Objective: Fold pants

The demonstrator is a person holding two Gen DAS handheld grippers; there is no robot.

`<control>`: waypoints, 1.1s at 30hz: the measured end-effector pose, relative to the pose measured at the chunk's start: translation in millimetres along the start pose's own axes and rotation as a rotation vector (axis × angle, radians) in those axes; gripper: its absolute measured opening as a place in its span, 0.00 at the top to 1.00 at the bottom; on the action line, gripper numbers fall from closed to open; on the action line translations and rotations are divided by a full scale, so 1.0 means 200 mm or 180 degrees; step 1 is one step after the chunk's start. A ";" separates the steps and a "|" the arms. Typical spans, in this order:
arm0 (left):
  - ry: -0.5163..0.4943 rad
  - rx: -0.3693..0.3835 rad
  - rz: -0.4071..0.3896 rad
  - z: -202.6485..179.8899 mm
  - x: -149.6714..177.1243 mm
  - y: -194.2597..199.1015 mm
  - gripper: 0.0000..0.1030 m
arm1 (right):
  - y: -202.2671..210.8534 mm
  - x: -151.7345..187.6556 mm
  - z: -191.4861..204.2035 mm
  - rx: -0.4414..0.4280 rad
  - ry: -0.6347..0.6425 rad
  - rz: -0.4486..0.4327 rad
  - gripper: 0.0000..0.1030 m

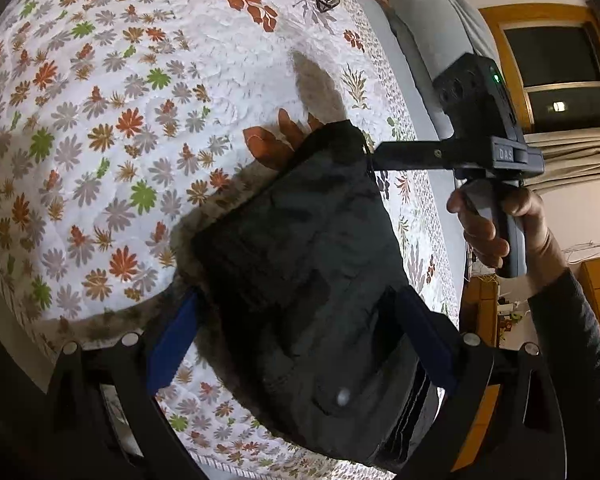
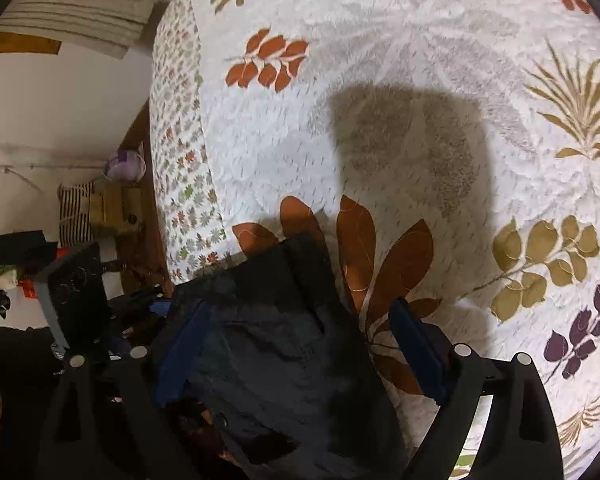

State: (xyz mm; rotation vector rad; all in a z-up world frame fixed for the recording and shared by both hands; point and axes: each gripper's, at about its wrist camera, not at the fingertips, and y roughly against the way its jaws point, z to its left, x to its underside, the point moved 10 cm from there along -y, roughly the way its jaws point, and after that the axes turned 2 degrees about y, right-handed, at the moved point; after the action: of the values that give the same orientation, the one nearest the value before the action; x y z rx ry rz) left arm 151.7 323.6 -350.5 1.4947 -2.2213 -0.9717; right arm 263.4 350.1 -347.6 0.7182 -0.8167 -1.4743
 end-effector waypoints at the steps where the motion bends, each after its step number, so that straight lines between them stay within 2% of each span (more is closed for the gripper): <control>1: -0.0002 -0.0003 0.0002 0.00 0.00 0.00 0.08 | -0.01 0.00 0.00 -0.0005 0.0014 0.0018 0.11; 9: 0.0078 0.0085 -0.0003 0.04 -0.01 0.00 0.08 | -0.02 -0.05 0.00 -0.0019 0.0056 0.0034 0.11; 16: 0.0763 0.0753 -0.0004 0.19 -0.06 0.08 0.08 | 0.05 -0.03 -0.02 -0.0037 0.0033 0.0008 0.11; 18: 0.0838 0.0842 0.0006 0.20 -0.07 0.08 0.08 | 0.06 -0.02 -0.04 -0.0041 0.0020 -0.0006 0.10; 23: 0.0783 0.0737 0.0028 0.18 -0.06 0.04 0.08 | 0.04 0.01 -0.02 -0.0090 0.0034 0.0005 0.10; 27: 0.0652 0.0704 0.0106 0.08 -0.05 -0.01 0.08 | 0.01 0.01 -0.02 -0.0132 0.0048 0.0023 0.10; 29: 0.0565 0.0601 0.0092 0.08 -0.05 -0.02 0.08 | 0.00 0.00 -0.02 -0.0178 0.0053 0.0016 0.10; 33: 0.0623 0.0635 0.0055 0.10 -0.06 -0.02 0.12 | -0.03 -0.04 -0.02 -0.0254 0.0069 -0.0002 0.10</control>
State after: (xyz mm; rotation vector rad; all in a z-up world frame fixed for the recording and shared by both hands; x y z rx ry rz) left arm 148.8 341.2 -366.3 1.5755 -2.2366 -0.5839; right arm 262.8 357.9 -355.0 0.6734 -0.7370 -1.4888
